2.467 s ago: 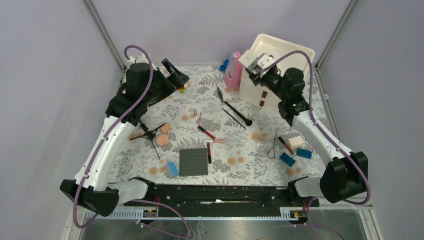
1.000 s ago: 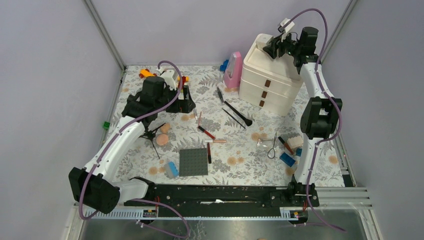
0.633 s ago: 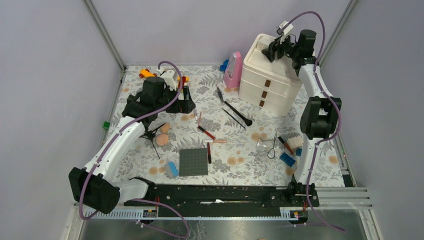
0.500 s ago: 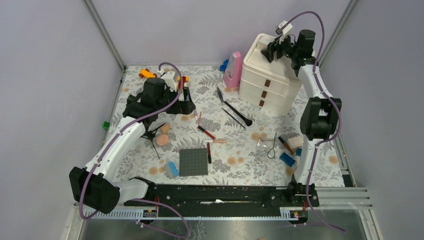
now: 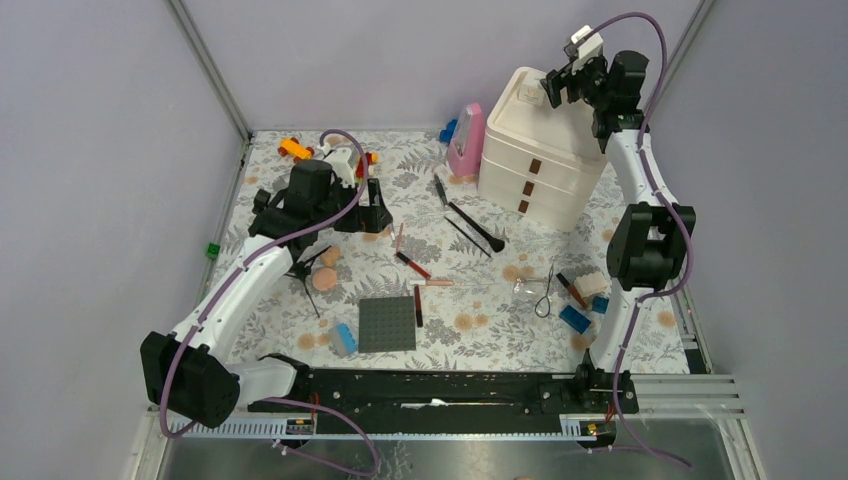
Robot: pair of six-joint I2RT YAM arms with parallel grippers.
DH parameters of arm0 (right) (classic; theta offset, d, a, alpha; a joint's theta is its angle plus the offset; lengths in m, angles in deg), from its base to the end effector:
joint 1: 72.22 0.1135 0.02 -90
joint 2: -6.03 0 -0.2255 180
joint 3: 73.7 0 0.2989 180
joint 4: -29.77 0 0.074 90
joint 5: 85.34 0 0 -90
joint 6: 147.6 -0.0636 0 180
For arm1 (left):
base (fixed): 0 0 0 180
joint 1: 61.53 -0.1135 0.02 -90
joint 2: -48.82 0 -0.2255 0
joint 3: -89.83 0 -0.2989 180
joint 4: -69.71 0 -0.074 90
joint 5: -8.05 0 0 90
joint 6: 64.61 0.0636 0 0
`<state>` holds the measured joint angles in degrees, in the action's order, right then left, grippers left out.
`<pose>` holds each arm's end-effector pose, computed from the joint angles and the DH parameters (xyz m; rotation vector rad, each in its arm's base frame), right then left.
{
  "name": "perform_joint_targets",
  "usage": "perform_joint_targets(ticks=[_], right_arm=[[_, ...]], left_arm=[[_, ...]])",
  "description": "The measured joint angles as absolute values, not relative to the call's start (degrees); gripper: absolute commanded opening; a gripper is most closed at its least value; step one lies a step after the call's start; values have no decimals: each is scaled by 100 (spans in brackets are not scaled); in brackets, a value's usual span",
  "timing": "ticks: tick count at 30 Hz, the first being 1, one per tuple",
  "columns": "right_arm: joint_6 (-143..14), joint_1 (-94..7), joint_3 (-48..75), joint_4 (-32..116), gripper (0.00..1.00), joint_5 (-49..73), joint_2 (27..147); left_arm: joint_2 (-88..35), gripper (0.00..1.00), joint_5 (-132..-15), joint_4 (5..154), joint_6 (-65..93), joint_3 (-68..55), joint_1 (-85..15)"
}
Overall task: Organize the makeup
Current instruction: Place the makeup in the storage box.
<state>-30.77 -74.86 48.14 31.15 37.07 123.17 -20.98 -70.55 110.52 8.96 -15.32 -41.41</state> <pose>0.5492 0.0088 0.3461 -0.7428 1.3283 0.0168 0.3248 -0.1324 0.2718 0.1864 2.2325 -0.5714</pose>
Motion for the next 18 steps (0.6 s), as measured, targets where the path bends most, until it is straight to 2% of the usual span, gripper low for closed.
perform_joint_targets(ticks=[13,18], right_arm=[[-3606,-7490,4027,2307,86,3700,12016],[-4023,-7490,3847,1931,87,3213,11688]], left_arm=[[-2100,99,-7016,10982,892,-1539,-4141],[-2098,99,-7018,10851,868,-1642,-4141]])
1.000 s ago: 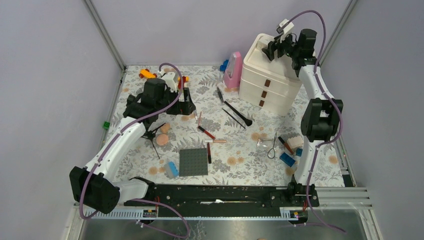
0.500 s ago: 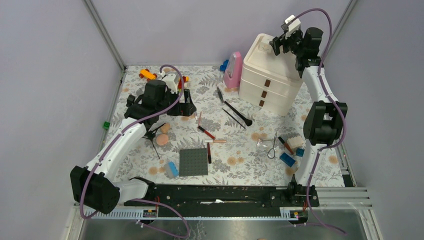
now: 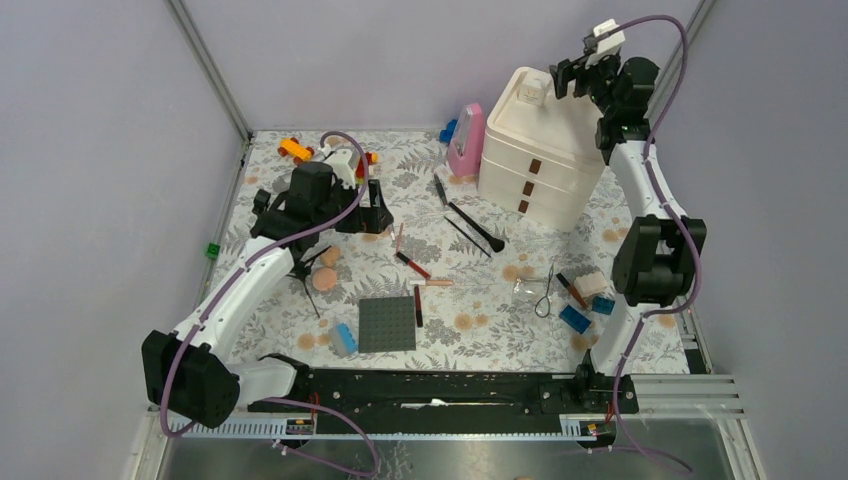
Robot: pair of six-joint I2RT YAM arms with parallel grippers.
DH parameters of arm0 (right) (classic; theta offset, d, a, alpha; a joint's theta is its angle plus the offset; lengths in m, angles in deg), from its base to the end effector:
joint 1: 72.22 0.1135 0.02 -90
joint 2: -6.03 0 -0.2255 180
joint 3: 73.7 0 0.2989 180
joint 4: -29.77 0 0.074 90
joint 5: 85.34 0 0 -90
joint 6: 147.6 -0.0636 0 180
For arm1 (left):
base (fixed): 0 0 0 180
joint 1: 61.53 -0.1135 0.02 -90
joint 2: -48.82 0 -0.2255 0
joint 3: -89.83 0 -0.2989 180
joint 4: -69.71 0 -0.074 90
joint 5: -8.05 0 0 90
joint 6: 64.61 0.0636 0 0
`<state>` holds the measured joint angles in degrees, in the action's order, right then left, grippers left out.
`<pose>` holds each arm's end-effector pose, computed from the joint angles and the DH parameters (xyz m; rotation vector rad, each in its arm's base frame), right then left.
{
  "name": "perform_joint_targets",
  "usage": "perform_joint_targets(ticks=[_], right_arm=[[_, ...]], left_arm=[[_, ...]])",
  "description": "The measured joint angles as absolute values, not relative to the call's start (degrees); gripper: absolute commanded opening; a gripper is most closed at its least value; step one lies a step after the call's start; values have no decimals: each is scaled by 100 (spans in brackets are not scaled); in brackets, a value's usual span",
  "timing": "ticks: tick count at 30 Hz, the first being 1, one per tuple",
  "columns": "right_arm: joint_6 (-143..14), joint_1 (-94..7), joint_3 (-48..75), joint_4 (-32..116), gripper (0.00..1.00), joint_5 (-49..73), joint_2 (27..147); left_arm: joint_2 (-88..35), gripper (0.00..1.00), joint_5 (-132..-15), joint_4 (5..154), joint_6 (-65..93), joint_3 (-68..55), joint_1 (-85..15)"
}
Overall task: Organize the makeup
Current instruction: Place the makeup in the storage box.
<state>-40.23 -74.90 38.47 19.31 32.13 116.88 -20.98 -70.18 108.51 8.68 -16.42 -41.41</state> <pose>0.5276 0.0047 0.3577 -0.5666 1.2679 0.0353 0.3262 -0.1333 0.2679 0.1857 2.2176 -0.5839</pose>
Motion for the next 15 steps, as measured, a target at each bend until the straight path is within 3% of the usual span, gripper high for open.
perform_joint_targets(ticks=[6,11,15], right_arm=[[-5125,-7492,3168,1813,99,2207,10553],[-6338,-7490,1869,2057,100,1462,9015],[-7142,-7490,1563,3257,100,439,8247]], left_arm=[[-2100,99,-7022,10753,800,-1823,-4141],[-2100,99,-7073,10707,687,-1869,-4141],[-2111,99,-7272,10781,507,-1919,-4141]])
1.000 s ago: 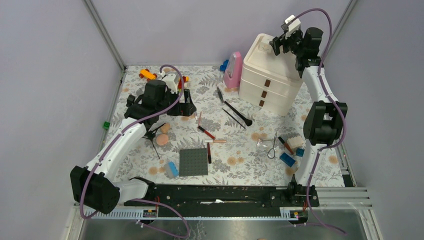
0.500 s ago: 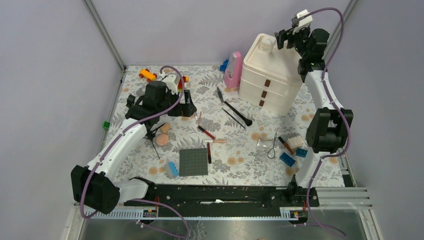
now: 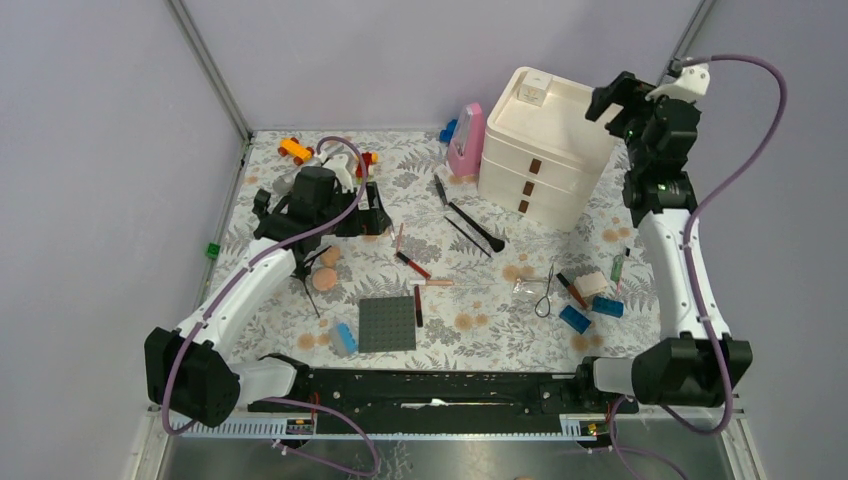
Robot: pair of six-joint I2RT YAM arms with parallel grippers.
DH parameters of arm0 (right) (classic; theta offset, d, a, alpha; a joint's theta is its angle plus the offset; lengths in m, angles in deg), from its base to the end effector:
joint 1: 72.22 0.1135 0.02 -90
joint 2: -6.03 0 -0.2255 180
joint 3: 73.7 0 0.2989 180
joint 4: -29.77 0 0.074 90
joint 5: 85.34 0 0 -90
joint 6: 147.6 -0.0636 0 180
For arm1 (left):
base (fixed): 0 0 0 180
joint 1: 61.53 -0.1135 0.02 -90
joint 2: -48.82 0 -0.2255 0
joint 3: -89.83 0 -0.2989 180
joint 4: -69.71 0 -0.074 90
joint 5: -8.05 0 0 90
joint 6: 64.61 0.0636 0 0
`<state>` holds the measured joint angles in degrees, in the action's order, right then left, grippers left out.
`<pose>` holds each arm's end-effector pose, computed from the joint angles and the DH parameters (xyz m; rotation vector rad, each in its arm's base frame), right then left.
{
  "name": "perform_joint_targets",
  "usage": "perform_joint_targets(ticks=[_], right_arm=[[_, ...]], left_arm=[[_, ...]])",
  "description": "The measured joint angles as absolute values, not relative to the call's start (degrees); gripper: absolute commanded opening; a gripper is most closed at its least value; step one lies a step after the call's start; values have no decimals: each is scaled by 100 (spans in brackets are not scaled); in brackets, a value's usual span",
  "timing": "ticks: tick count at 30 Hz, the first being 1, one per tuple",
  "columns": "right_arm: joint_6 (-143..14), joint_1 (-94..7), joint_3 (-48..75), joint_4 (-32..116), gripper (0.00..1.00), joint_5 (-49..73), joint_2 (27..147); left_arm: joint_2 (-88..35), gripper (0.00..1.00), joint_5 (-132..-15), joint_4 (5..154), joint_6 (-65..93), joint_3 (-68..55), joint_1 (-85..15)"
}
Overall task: Organize the makeup
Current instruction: Place the makeup in the storage box, then open the drawer in the storage box.
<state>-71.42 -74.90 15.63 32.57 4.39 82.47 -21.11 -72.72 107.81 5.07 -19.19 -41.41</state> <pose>0.3935 -0.0187 0.4235 0.2043 1.3815 0.1585 0.3257 -0.1302 0.2484 0.0871 2.2656 -0.5616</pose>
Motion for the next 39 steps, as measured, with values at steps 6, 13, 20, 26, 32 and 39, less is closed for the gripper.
perform_joint_targets(ticks=[6,13,20,26,32,39], right_arm=[[-7863,-7497,1316,5699,100,-461,7603],[-8065,-7494,283,7465,100,-195,7432],[-8432,-7494,-541,8138,100,-545,7211],[-8880,-7494,-823,8267,100,-844,7273],[-8895,-7494,-843,8263,100,-831,7625],[-8397,-7497,-1383,7908,99,-136,7439]], left_arm=[[-2461,99,-7733,11041,86,-1770,-4152],[-2738,99,-7696,11269,-255,-1690,-4423],[-2728,99,-7560,11275,-422,-1690,-4727],[-2634,99,-7597,11369,-417,-1690,-4729],[-2612,99,-7661,11500,-415,-1690,-4729],[-2612,99,-7519,11468,-378,-1729,-4731]])
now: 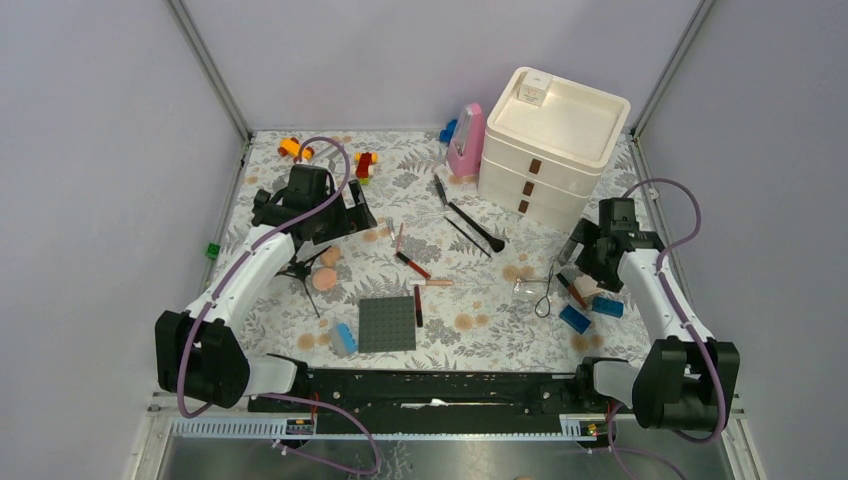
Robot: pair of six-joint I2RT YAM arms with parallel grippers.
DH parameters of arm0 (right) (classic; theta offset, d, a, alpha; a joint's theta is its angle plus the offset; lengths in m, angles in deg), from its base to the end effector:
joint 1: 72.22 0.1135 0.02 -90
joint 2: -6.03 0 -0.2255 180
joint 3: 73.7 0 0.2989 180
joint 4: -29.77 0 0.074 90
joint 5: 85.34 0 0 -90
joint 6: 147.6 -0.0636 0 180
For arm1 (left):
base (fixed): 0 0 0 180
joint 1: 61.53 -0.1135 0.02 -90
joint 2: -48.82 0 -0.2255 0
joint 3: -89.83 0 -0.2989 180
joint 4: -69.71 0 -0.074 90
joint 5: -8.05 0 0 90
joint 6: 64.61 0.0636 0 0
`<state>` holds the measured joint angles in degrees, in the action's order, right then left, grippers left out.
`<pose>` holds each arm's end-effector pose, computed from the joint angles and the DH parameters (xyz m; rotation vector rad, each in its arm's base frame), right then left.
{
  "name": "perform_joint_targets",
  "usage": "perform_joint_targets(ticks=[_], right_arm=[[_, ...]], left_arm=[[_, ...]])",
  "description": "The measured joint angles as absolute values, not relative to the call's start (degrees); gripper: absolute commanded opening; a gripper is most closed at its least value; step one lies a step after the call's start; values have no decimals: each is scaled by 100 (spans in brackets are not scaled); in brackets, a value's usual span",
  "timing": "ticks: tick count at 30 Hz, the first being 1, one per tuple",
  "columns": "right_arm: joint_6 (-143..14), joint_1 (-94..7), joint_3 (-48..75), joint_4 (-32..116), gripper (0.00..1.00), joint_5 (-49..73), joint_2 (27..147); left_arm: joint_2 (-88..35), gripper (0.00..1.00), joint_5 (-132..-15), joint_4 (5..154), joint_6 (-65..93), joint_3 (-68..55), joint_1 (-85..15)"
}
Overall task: Organize the makeup
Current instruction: Open the drawer in the storage box.
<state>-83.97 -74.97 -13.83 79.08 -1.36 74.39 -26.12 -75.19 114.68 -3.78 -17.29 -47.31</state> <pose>0.3049 -0.0213 0.1628 0.6840 2.4784 0.0195 0.3409 -0.0941 0.2202 -0.2614 2.4288 -0.4894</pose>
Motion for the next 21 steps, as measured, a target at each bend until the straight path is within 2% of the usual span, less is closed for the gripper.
perform_joint_targets(ticks=[8,21], right_arm=[[-8239,-7497,-1483,7616,98,297,7544],[-8987,-7497,-1969,5924,94,1042,6145]], left_arm=[[-2577,99,-7130,11321,-354,-1864,-5011],[-2415,99,-6306,10936,-251,-2098,-5042]])
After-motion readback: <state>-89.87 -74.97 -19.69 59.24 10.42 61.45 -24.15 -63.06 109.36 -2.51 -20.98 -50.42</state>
